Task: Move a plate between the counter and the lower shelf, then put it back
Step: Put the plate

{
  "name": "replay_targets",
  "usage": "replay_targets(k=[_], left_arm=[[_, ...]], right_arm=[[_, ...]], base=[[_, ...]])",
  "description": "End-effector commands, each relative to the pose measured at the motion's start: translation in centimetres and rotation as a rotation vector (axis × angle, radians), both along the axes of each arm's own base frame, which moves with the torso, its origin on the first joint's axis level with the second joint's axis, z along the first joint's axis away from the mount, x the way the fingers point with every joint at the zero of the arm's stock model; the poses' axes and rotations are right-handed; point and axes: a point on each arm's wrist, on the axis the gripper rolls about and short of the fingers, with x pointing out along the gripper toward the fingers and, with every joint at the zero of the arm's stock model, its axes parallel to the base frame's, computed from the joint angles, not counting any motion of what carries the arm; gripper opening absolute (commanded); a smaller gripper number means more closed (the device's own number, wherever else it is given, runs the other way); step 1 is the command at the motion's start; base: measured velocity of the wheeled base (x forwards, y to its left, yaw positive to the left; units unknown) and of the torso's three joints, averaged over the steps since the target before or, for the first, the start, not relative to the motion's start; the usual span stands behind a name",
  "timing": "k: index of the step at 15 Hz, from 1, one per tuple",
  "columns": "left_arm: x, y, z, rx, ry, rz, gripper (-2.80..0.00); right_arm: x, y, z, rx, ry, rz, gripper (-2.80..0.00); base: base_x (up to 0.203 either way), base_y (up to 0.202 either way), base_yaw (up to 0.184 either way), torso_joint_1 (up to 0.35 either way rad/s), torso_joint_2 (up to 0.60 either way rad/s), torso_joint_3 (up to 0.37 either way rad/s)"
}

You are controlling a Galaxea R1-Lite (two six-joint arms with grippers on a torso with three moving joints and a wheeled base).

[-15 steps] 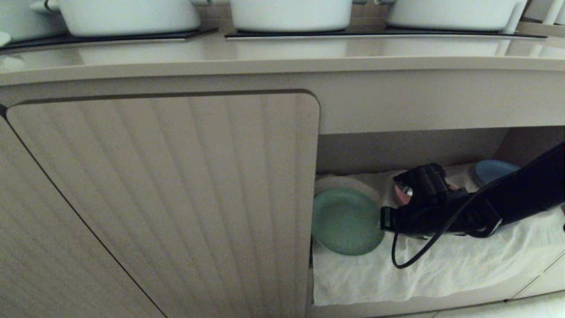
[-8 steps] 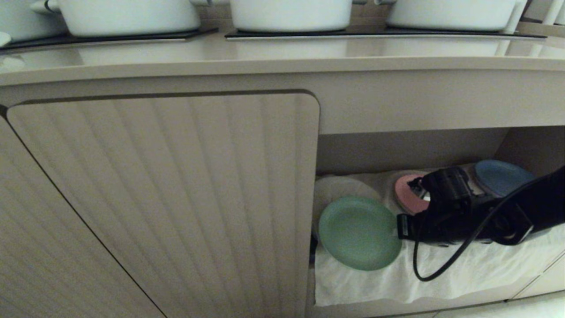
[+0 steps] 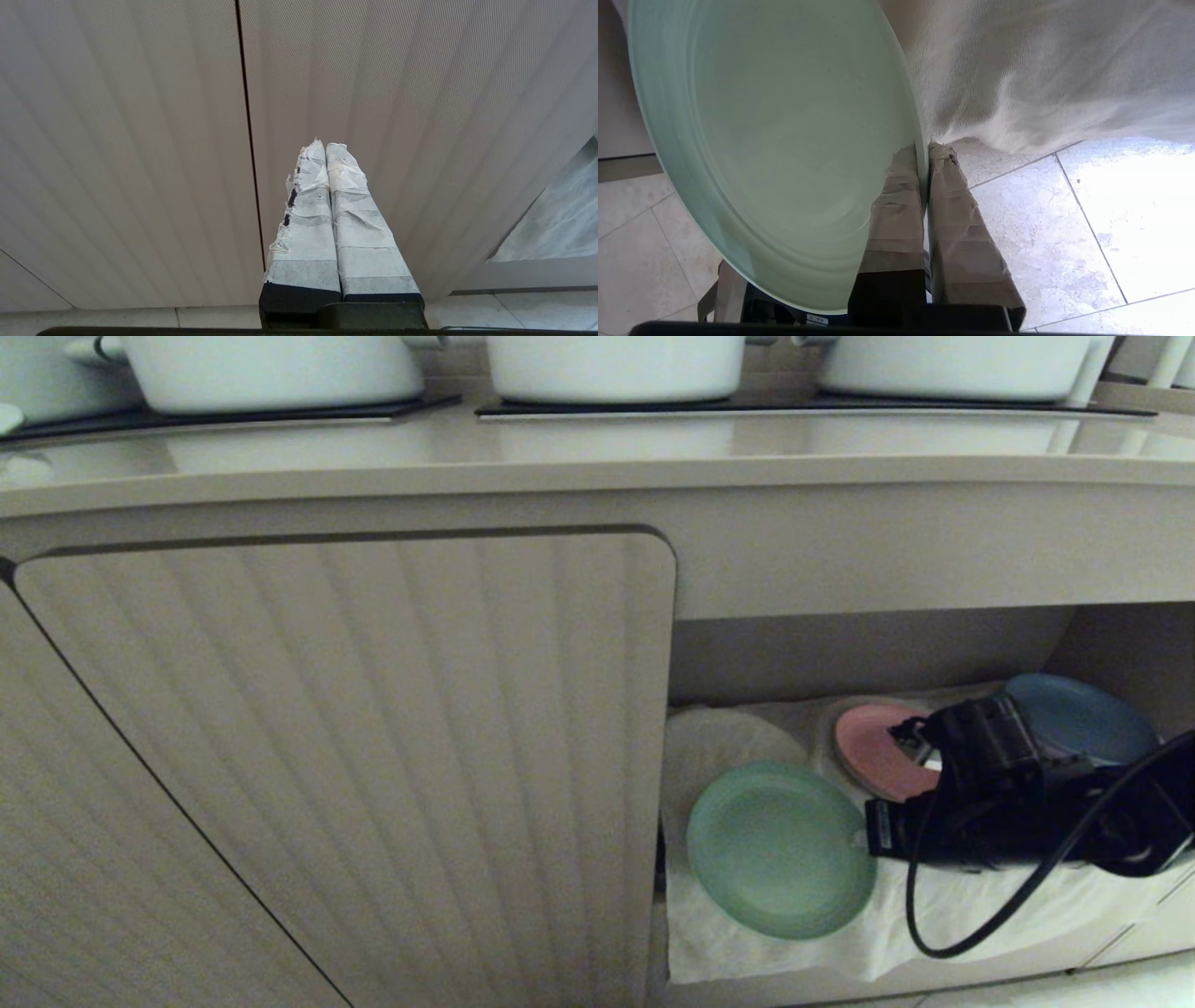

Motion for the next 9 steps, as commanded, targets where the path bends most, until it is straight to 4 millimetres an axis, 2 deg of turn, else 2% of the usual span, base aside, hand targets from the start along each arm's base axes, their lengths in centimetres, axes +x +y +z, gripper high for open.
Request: replay_targets(k=[1, 9], left_arm=[[0.0, 0.0, 0.0, -0.001, -0.001, 0.001, -2.8], [0.0, 0.0, 0.0, -0.001, -0.001, 0.001, -2.8]], right_arm=[[-0.5, -0.1, 0.6, 0.009, -0.018, 0.0, -2.8], [-2.5, -0.5, 1.4, 0.009, -0.02, 0.0, -2.8]], base=[[0.0, 0.0, 0.0, 0.0, 0.0, 0.0], [0.0, 0.0, 0.0, 0.0, 0.0, 0.0]])
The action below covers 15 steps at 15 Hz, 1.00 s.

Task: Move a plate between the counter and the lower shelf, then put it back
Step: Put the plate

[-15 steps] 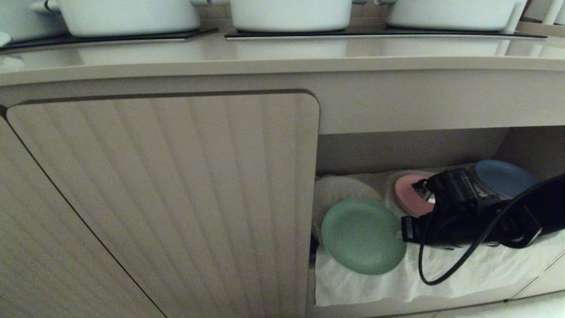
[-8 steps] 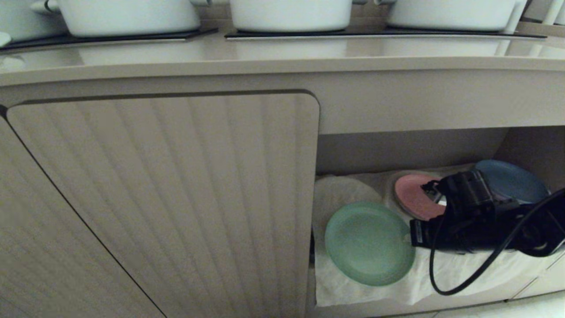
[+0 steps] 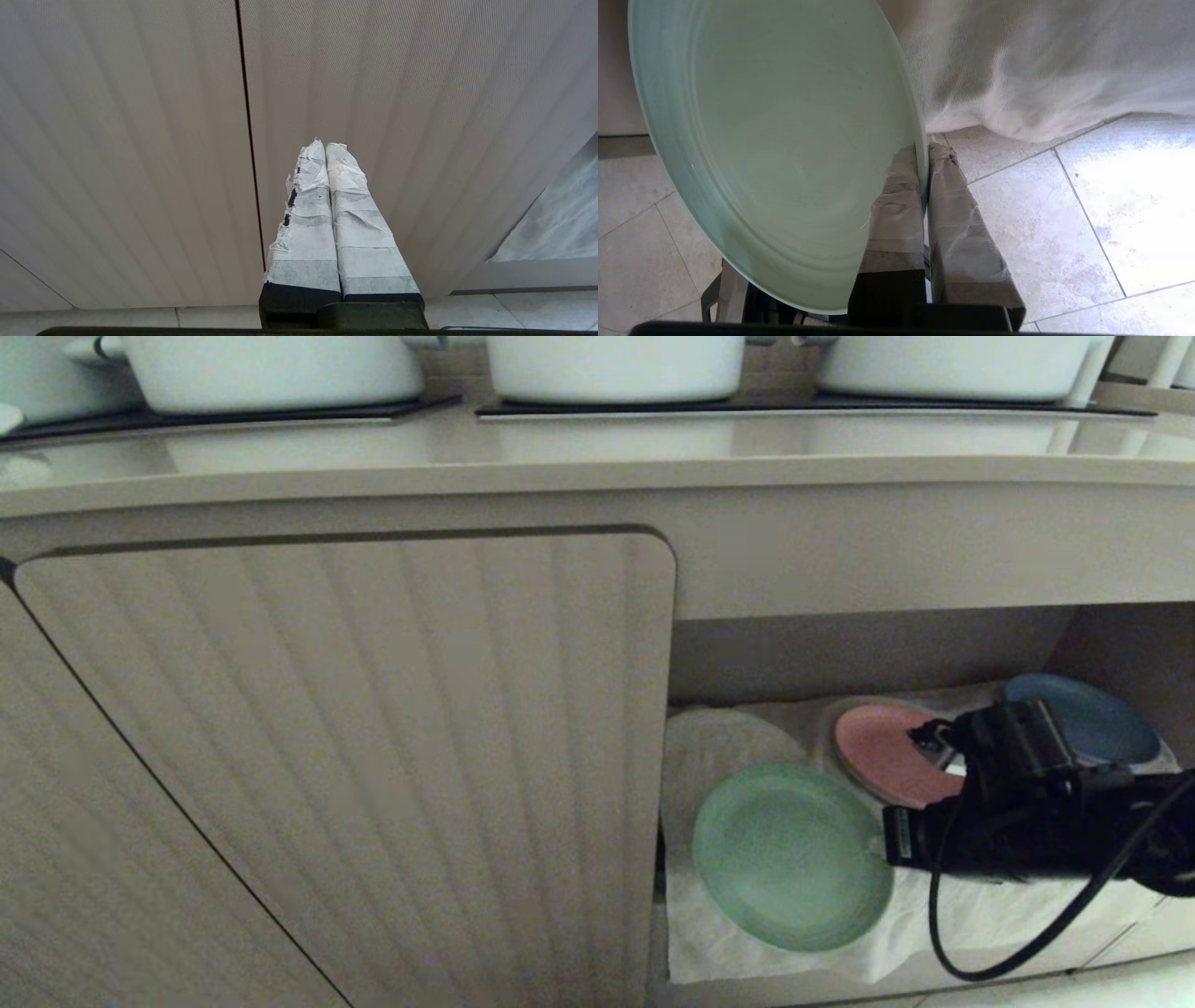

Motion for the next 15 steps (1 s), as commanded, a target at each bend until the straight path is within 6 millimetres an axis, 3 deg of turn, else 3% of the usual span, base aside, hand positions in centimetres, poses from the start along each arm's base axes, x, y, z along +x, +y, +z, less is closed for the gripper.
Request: replay_targets(k=[1, 15], left_arm=[[0.0, 0.0, 0.0, -0.001, -0.001, 0.001, -2.8], [0.0, 0.0, 0.0, -0.001, -0.001, 0.001, -2.8]], right_arm=[[-1.0, -0.2, 0.4, 0.002, -0.004, 0.001, -2.8], [-8.9, -1.8, 1.5, -0.014, 0.053, 0.007, -2.8]], base=[[0.0, 0.0, 0.0, 0.0, 0.0, 0.0], [0.0, 0.0, 0.0, 0.0, 0.0, 0.0]])
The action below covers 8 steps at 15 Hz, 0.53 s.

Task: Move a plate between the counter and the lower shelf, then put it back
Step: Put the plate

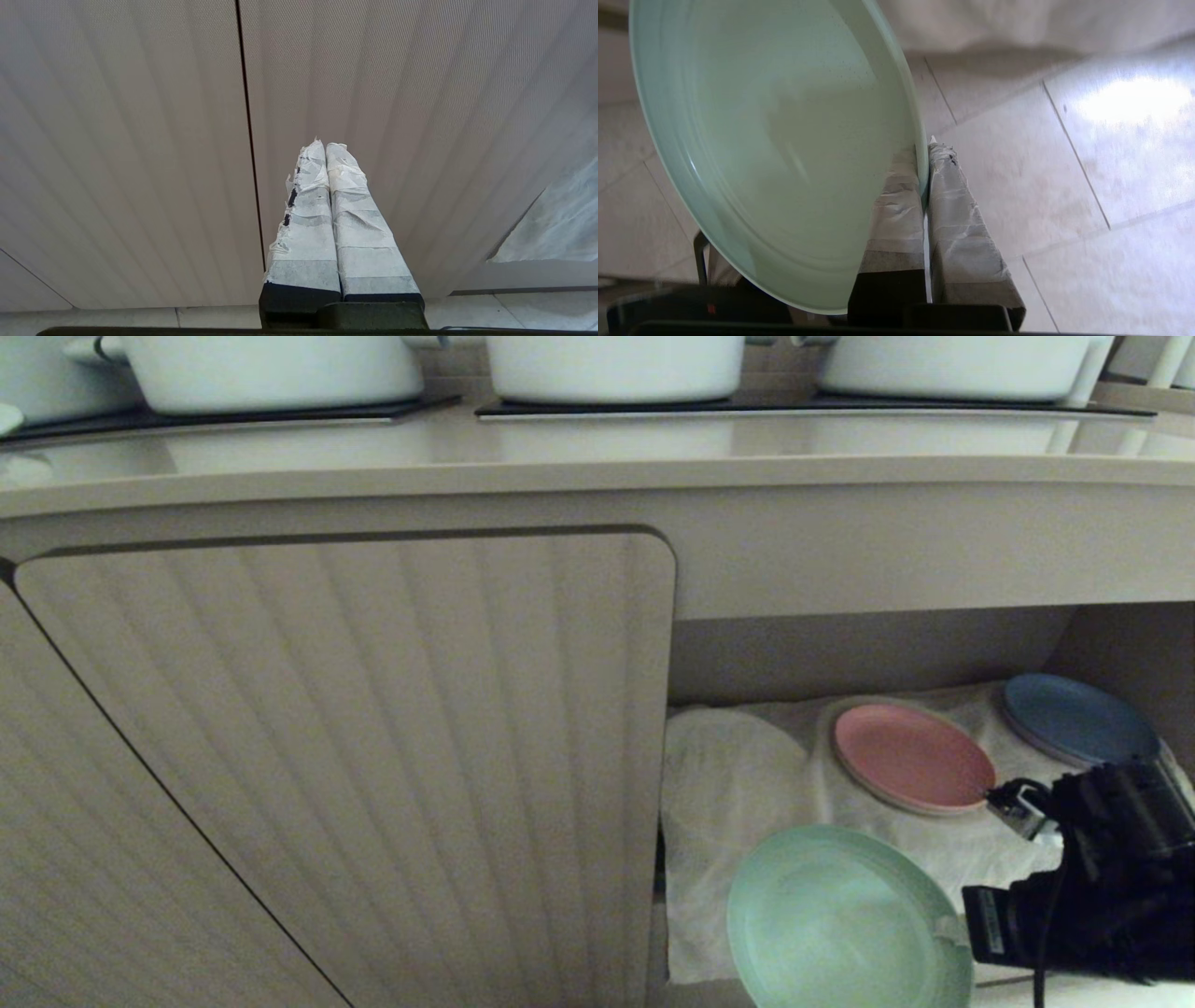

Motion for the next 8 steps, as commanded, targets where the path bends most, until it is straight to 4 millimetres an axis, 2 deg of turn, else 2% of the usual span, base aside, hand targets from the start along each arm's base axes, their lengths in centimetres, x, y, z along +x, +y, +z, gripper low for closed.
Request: replay_targets(k=[1, 8], left_arm=[[0.0, 0.0, 0.0, -0.001, -0.001, 0.0, -2.8], [0.0, 0.0, 0.0, -0.001, -0.001, 0.0, -2.8]], right_arm=[[-1.6, -0.3, 1.0, 0.004, -0.016, 0.001, -2.8], [-5.9, -1.1, 1.6, 0.042, 0.04, 0.027, -2.8]], base=[[0.0, 0.0, 0.0, 0.0, 0.0, 0.0], [0.0, 0.0, 0.0, 0.0, 0.0, 0.0]])
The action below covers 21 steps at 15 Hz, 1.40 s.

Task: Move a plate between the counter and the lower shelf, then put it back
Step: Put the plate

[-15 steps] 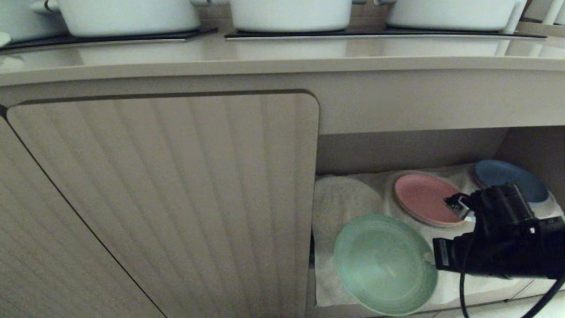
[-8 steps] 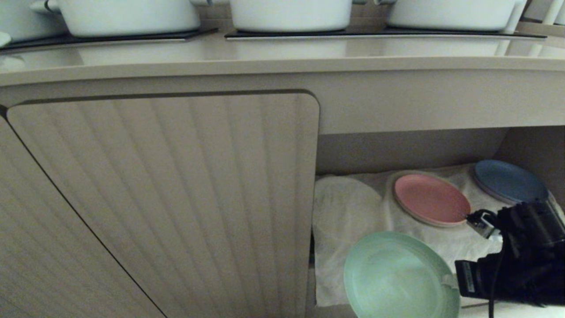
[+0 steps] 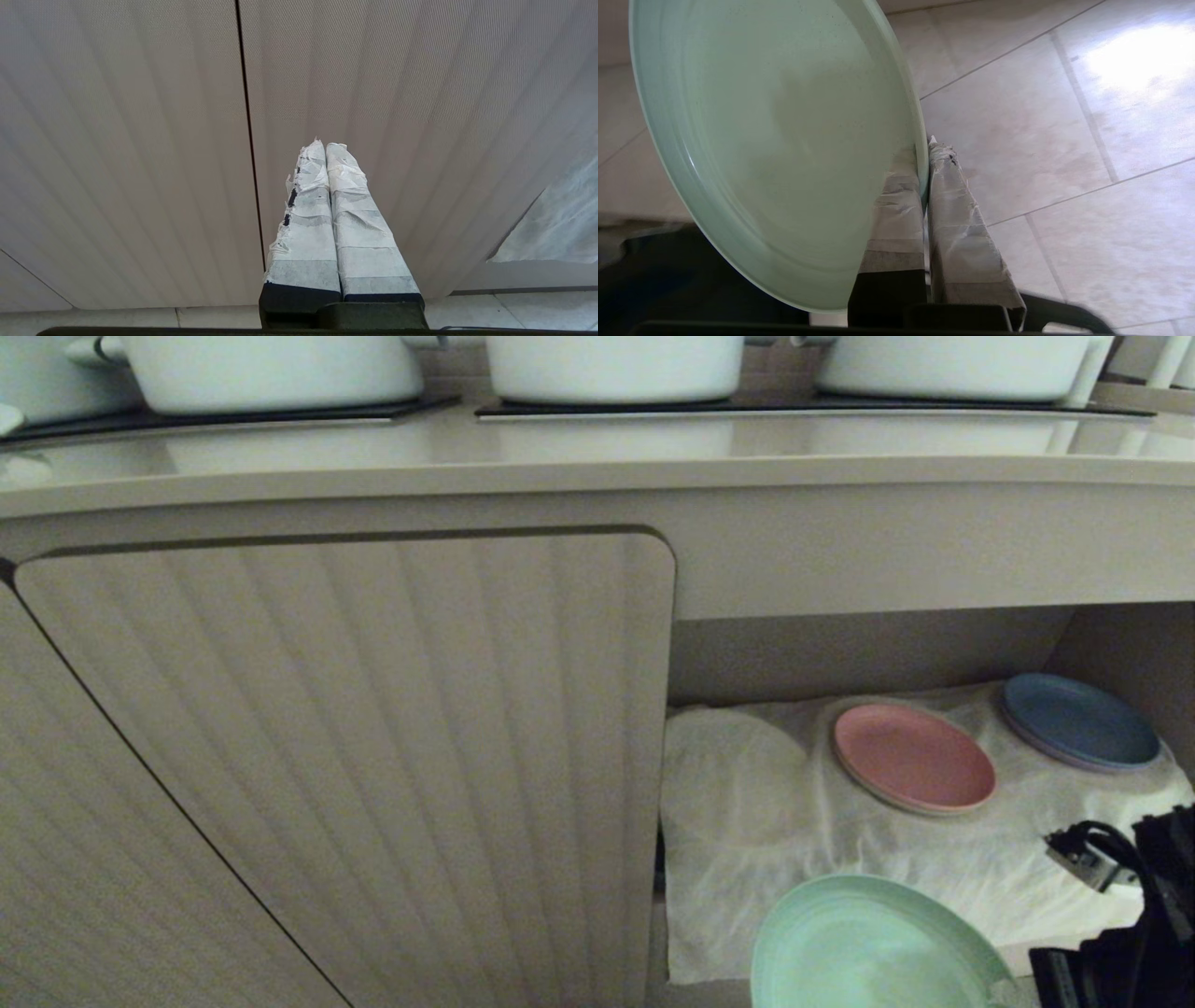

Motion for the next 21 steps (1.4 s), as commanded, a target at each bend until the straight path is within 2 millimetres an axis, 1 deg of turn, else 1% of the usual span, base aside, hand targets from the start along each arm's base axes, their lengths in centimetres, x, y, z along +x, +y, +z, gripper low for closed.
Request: replay_targets(k=[1, 3, 6, 9, 12, 21], left_arm=[[0.0, 0.0, 0.0, -0.001, -0.001, 0.001, -2.8], [0.0, 0.0, 0.0, -0.001, -0.001, 0.001, -2.8], [0.0, 0.0, 0.0, -0.001, -0.001, 0.001, -2.8], [0.0, 0.0, 0.0, -0.001, -0.001, 0.001, -2.8], [0.0, 0.0, 0.0, -0.001, -0.001, 0.001, -2.8], [0.0, 0.0, 0.0, -0.001, -0.001, 0.001, -2.8]], right_arm=[[-1.7, -0.3, 0.4, 0.032, -0.03, 0.011, -2.8], [-2.5, -0.5, 0.2, 0.045, -0.03, 0.005, -2.8], [-2.9, -0.5, 0.8, 0.128, -0.043, -0.04, -2.8], [-3.3, -0.5, 0.7, 0.134, -0.047, -0.043, -2.8], [-4.2, -0.7, 0.9, 0.141, -0.048, -0.047, -2.8], [-4.8, -0.9, 0.3, 0.133, -0.033, -0.045, -2.8]], base=[[0.0, 0.0, 0.0, 0.0, 0.0, 0.0], [0.0, 0.0, 0.0, 0.0, 0.0, 0.0], [0.0, 0.0, 0.0, 0.0, 0.0, 0.0], [0.0, 0.0, 0.0, 0.0, 0.0, 0.0], [0.0, 0.0, 0.0, 0.0, 0.0, 0.0], [0.0, 0.0, 0.0, 0.0, 0.0, 0.0]])
